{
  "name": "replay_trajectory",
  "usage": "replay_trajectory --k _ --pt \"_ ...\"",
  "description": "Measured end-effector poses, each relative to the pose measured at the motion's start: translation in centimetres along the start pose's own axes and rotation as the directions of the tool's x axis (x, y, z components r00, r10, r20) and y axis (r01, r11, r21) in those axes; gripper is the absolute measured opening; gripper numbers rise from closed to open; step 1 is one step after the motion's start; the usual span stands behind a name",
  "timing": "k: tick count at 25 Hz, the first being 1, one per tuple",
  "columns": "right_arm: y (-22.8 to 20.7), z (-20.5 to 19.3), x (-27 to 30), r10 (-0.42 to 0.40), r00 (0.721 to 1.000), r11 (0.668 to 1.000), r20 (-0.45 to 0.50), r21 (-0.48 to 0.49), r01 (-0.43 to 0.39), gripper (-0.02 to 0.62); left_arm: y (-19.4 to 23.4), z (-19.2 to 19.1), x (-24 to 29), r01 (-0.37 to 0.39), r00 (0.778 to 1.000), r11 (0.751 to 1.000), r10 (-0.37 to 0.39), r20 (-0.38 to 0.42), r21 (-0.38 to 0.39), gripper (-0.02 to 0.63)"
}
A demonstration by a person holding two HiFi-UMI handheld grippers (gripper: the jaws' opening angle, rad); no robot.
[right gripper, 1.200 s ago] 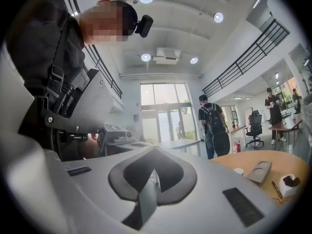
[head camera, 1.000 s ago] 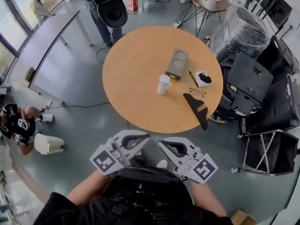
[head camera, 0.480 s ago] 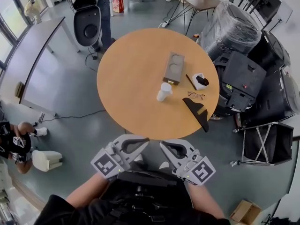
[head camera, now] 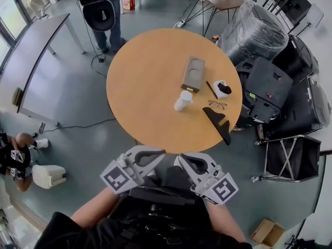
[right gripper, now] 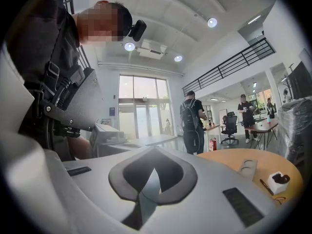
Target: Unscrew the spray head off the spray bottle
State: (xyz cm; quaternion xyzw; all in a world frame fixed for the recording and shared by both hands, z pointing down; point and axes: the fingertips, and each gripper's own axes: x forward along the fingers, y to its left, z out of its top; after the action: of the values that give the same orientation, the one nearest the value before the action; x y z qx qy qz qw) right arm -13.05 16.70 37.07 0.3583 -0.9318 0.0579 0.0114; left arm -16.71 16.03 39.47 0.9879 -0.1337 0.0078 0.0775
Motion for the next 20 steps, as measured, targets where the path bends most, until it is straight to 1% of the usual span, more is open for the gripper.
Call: replay_trajectory --k 11,16,20 --pt "-3.7 0.0 0.8 0.021 1.0 1.0 0.005 0.018 -0.021 0.015 1.9 1.0 1.9 -0.007 1.0 1.0 0.007 -0.005 0.017 0.029" --pt "-6.7 0.0 0.5 0.04 0.999 0.999 0.007 0.021 -0.04 0.015 3.0 1.0 4.7 -0.006 1.0 1.0 0.006 -0.014 0.022 0.029" --pt "-9.8 0.5 -0.2 0.053 0.999 0.998 0.011 0.022 -0.053 0.015 4.1 1.8 7.8 -0.014 1.0 0.999 0.015 -0.007 0.033 0.029"
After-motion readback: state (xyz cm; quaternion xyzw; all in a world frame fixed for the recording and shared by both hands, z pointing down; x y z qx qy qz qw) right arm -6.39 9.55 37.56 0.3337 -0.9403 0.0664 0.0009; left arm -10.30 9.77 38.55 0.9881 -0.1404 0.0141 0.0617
